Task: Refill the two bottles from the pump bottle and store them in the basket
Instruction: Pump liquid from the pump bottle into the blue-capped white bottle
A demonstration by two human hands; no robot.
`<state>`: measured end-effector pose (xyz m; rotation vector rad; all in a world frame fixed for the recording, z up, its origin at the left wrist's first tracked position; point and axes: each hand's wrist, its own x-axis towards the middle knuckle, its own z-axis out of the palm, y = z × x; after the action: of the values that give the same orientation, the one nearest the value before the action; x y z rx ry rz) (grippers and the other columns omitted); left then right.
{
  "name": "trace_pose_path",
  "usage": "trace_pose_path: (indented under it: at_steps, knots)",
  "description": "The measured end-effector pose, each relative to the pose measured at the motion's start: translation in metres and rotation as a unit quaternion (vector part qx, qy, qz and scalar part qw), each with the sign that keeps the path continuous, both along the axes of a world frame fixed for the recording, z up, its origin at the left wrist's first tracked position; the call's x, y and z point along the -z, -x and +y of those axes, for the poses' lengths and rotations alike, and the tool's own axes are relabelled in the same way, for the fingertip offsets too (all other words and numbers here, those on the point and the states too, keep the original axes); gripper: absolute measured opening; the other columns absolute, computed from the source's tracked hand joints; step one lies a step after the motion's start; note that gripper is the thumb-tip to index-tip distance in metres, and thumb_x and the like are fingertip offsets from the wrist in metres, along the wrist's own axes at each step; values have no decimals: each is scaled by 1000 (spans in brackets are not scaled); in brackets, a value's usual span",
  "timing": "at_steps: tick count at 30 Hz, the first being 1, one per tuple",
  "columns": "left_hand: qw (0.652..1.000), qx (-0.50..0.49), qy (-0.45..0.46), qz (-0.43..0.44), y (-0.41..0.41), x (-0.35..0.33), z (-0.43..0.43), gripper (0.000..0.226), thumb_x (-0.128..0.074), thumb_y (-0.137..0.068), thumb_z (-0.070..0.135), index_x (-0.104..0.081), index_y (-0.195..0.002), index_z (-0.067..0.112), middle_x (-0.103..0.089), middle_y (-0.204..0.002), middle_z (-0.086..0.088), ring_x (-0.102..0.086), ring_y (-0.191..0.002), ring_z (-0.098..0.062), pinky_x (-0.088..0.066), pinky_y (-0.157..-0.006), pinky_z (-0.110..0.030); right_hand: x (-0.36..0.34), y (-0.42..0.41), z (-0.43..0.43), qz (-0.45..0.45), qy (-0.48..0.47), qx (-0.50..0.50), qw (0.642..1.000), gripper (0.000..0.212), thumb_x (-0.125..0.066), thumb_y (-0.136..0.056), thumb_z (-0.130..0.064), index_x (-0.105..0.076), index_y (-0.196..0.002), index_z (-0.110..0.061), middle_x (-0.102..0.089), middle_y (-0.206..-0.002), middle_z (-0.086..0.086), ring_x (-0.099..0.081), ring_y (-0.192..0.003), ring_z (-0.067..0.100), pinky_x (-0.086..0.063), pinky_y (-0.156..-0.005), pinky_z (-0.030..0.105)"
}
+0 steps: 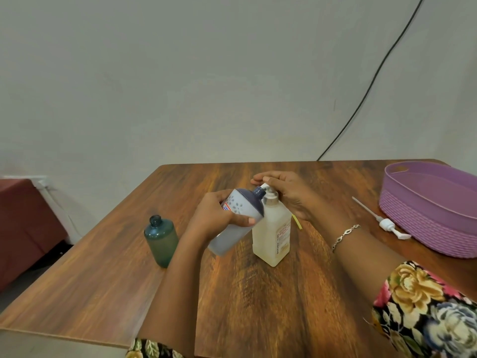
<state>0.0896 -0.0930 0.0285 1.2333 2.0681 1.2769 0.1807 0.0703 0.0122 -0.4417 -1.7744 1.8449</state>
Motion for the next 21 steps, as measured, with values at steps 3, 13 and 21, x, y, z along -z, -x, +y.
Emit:
trace_pose_path:
  at_steps: [3,13,21]
  knots:
    - [1000,-10,-17,-10,-3,-1,0,30,-81,-66,18,-59,-83,28,-62,-83,6,-59,-76,-11,-47,-61,-24,-9,0,-3,0,-8,4,1000,20,-46,-93,-1,-61,-106,4,-66,-99,8,-63,-88,14,-53,-77,22]
    - [999,-13,-20,-35,-4,4,4,34,-82,-65,16,-64,-94,21,-65,-83,4,-61,-73,-12,-47,-58,-22,-10,-5,-6,-71,23,9,997,23,-51,-92,-9,-61,-104,8,-63,-88,15,-59,-79,21,-50,-73,33]
    - [999,-18,-27,-24,0,-3,6,30,-83,-64,17,-62,-85,25,-65,-84,1,-61,-77,-16,-48,-63,-29,-17,-3,-8,-32,5,41,999,13,-53,-90,-8,-65,-93,-2,-62,-106,23,-58,-95,28,-46,-93,42]
